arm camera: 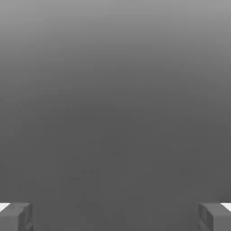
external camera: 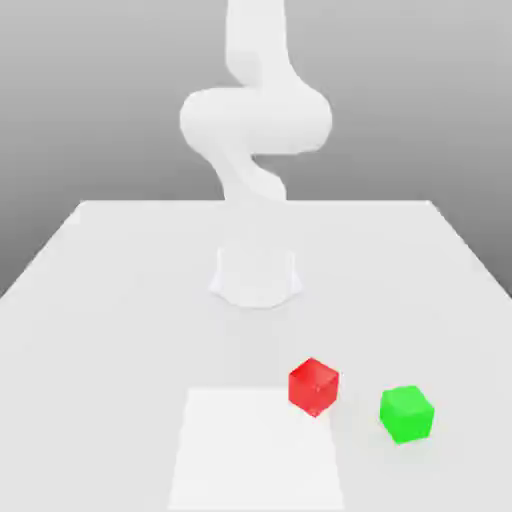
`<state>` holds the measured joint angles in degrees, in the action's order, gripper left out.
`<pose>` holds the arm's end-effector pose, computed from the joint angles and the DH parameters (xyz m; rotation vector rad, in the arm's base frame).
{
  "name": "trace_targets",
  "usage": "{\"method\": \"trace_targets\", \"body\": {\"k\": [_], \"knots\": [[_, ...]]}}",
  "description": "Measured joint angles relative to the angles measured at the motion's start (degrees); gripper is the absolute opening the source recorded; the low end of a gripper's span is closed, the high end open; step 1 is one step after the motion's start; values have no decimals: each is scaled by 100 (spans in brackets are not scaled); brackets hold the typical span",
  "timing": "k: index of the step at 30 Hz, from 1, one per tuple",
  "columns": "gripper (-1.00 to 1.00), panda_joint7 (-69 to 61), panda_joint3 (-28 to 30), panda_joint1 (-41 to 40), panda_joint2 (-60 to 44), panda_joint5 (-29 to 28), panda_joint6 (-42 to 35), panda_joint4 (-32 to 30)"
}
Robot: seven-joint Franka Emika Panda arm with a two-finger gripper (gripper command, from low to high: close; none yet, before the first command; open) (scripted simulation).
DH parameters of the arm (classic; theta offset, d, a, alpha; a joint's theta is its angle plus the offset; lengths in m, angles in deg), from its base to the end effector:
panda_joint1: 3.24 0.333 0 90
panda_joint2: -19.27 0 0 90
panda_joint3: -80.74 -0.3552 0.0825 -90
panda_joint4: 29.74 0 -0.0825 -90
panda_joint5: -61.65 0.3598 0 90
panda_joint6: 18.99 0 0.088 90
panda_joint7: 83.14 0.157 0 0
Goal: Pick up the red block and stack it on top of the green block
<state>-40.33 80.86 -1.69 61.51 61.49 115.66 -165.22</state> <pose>0.3559 0.0085 0.6539 -2.5393 0.9573 -0.9508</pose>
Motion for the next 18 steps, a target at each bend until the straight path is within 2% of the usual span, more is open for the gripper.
{"method": "trace_targets", "body": {"k": [13,18], "knots": [[0,-1987,185,1017,-2332,-81,1803,-2303],[0,-2845,153,1343,-3769,-15,2875,-3086]]}}
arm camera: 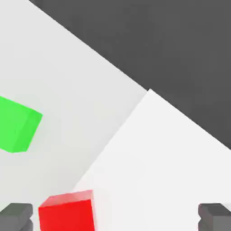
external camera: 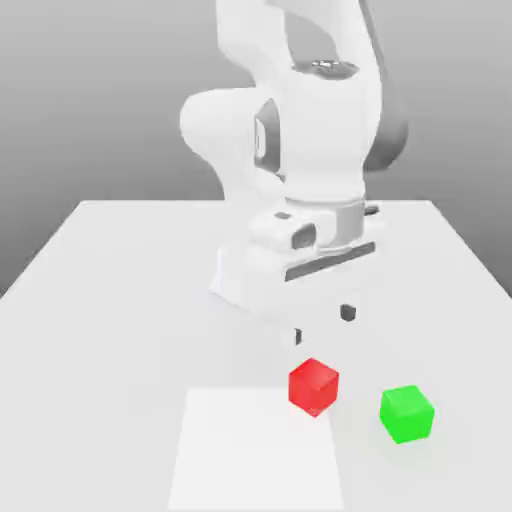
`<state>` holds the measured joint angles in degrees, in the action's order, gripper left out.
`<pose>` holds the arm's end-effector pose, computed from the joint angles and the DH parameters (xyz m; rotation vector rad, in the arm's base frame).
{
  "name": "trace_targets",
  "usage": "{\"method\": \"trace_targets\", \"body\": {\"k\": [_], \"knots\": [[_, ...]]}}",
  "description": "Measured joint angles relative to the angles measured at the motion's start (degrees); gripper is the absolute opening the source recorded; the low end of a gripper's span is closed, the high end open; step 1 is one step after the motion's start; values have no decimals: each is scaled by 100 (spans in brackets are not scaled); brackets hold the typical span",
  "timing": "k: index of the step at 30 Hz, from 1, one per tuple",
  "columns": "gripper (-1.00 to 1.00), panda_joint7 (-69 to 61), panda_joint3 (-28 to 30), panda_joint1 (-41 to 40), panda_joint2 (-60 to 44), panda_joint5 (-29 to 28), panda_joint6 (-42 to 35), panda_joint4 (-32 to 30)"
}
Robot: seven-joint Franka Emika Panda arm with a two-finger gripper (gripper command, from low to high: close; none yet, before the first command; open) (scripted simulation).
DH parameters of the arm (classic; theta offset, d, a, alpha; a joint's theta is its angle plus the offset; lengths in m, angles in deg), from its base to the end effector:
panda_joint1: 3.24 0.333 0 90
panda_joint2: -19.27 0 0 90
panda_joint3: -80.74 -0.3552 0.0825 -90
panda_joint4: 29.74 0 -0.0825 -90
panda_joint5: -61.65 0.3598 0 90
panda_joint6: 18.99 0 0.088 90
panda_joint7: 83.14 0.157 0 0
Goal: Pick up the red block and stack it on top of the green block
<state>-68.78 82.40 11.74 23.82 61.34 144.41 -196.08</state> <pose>0.3281 0.0782 0.2232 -3.1339 0.0203 -0.0425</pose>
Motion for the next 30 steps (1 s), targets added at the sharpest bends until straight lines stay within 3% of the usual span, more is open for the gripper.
{"method": "trace_targets", "body": {"k": [5,6,13,21,30], "knots": [[0,-185,-94,-6,-1203,111,998,48],[-100,-196,-116,-26,-1408,123,1174,75],[-100,-183,-128,-42,-1458,107,1211,81],[-100,-67,-128,-23,-10,21,-68,-88],[-100,1878,-773,824,-281,77,-1062,1179]]}}
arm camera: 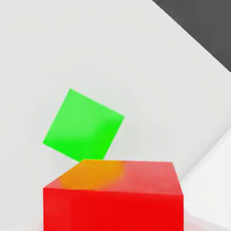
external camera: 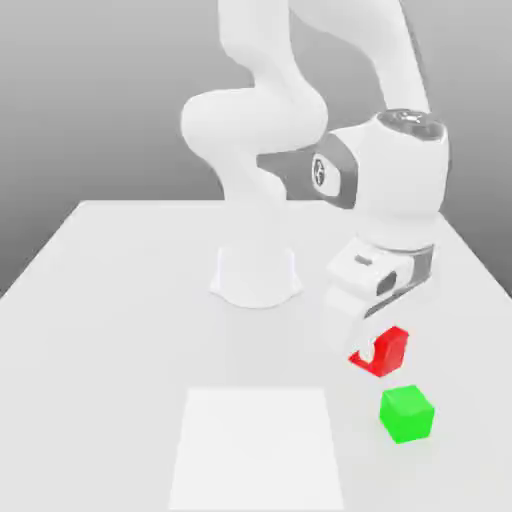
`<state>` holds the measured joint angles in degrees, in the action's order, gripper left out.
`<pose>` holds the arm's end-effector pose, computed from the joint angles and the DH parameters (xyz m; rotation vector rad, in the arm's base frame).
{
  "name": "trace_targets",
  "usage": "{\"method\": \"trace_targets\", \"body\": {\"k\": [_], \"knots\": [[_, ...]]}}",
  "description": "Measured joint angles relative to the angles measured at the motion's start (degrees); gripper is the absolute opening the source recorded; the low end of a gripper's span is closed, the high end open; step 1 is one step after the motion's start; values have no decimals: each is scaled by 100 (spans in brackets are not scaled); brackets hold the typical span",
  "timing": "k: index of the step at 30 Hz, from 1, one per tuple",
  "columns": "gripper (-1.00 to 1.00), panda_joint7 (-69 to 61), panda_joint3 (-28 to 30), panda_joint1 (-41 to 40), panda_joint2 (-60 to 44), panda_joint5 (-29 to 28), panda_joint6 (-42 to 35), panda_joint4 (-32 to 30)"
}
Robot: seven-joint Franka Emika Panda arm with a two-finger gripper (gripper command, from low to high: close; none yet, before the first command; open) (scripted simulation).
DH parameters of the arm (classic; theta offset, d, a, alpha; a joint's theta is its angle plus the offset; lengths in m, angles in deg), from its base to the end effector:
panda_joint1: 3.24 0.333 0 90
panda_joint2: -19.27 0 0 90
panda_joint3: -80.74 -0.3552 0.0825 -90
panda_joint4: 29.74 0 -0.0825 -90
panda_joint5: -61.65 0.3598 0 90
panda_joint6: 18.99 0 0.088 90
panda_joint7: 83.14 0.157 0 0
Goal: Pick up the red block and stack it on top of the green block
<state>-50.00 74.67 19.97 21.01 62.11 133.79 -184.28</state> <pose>0.3468 0.1941 0.2511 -3.1393 0.1171 0.0011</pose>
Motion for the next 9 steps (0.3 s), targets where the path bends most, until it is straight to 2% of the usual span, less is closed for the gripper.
{"method": "trace_targets", "body": {"k": [5,6,9], "knots": [[-100,339,145,130,-925,-225,769,153],[100,375,169,142,-1080,-270,915,162],[100,375,169,142,-1080,-270,915,162]]}}
